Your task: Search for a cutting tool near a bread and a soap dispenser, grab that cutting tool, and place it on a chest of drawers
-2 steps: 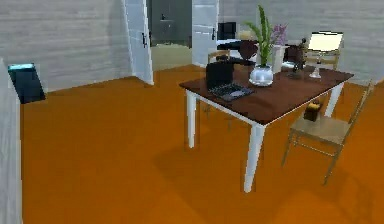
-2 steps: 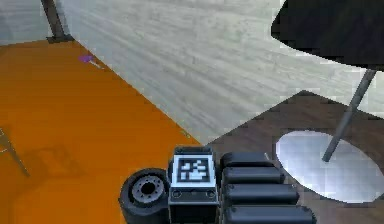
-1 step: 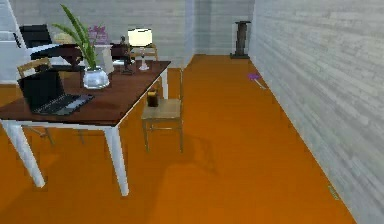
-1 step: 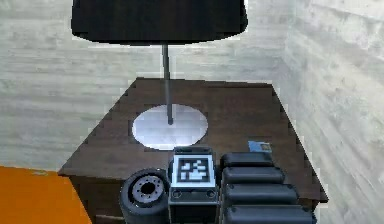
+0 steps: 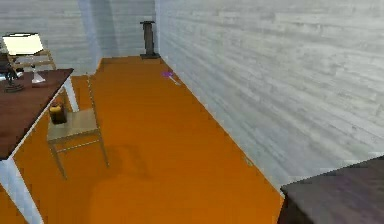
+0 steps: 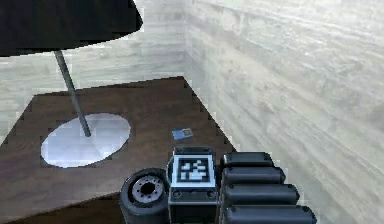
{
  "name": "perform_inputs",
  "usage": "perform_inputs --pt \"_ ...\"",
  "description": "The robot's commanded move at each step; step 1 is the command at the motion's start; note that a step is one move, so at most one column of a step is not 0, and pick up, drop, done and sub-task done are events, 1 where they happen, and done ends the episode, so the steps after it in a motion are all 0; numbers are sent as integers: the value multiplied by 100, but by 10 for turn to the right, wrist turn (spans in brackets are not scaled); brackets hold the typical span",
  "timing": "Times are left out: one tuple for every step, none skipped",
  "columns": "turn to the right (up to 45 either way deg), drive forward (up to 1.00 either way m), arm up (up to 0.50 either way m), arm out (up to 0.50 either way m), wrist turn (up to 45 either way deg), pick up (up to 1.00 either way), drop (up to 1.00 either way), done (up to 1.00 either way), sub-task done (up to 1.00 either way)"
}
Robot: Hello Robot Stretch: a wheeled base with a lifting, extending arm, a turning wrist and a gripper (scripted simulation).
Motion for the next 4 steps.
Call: perform_inputs --pt "0 15 0 0 0 0 0 0 0" --pt "-210 0 0 0 0 0 0 0 0" --pt "0 0 0 34 0 0 0 0 0" --pt "0 0 0 0 450 0 0 0 0"
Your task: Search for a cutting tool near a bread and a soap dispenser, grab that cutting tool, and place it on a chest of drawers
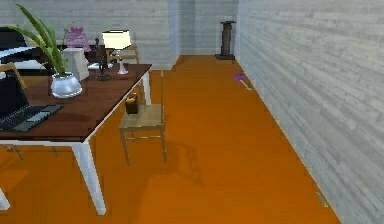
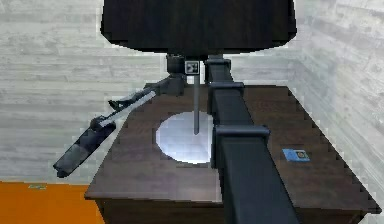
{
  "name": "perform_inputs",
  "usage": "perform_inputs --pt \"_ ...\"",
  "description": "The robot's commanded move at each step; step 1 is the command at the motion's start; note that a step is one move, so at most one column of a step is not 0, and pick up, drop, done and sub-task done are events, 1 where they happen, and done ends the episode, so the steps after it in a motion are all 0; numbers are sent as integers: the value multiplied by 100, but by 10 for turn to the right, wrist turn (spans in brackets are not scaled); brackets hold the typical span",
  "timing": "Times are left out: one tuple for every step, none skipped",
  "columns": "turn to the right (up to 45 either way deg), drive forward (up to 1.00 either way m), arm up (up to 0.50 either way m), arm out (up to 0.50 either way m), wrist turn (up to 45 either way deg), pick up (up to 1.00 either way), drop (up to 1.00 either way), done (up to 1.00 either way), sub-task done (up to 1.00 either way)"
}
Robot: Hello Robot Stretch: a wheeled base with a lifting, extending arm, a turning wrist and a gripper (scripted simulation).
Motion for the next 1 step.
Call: perform_inputs --pt "0 0 0 0 450 0 0 0 0"
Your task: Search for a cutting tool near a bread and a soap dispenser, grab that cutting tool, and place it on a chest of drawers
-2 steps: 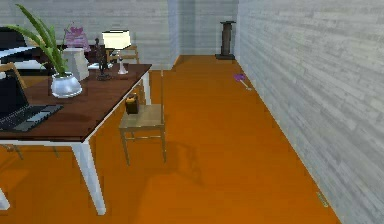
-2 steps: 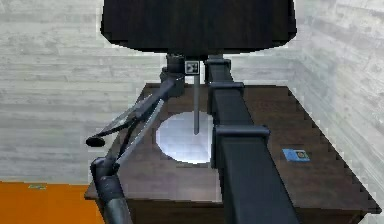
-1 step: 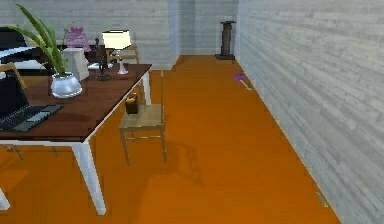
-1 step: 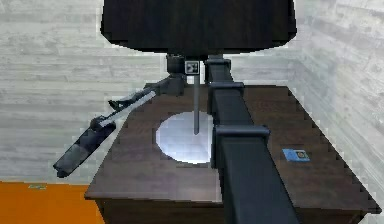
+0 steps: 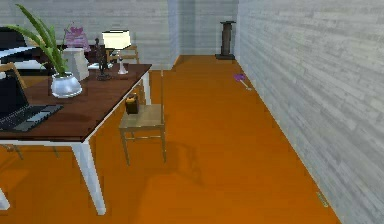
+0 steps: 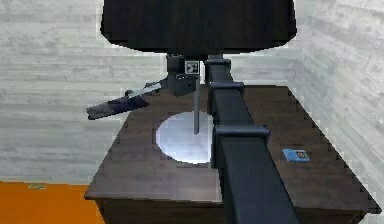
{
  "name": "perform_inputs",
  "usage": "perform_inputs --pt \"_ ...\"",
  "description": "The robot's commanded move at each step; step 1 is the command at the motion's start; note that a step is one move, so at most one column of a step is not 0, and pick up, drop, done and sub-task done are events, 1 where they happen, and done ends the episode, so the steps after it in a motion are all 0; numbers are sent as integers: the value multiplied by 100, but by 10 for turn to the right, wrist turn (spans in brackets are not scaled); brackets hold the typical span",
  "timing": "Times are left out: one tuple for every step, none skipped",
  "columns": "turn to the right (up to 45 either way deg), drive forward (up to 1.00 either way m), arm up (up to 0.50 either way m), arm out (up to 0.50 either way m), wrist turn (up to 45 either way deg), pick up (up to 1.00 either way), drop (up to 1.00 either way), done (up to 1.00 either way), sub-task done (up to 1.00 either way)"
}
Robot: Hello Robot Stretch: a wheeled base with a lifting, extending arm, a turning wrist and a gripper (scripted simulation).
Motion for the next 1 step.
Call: perform_inputs --pt "0 0 0 0 450 0 0 0 0"
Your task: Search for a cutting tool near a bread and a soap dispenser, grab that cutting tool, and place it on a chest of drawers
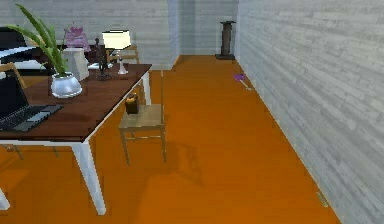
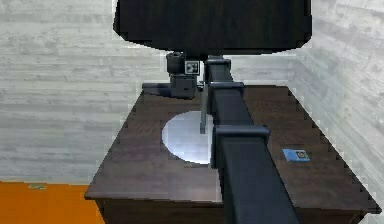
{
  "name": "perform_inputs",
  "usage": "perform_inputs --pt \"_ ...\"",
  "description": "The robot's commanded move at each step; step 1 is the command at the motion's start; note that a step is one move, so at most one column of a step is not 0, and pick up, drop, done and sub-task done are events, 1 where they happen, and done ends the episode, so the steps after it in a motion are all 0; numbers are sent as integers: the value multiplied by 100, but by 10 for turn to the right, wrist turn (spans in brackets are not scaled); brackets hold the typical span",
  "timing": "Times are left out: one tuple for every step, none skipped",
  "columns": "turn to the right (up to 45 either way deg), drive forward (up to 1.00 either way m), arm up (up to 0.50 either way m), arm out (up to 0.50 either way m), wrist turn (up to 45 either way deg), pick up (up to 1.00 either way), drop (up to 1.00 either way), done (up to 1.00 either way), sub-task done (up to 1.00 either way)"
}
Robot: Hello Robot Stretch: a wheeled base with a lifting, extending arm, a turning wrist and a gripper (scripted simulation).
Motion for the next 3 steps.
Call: perform_inputs --pt "0 0 0 0 120 0 0 0 0" --pt "0 0 -12 0 0 0 0 0 0" --pt "0 0 0 0 0 0 100 0 0"
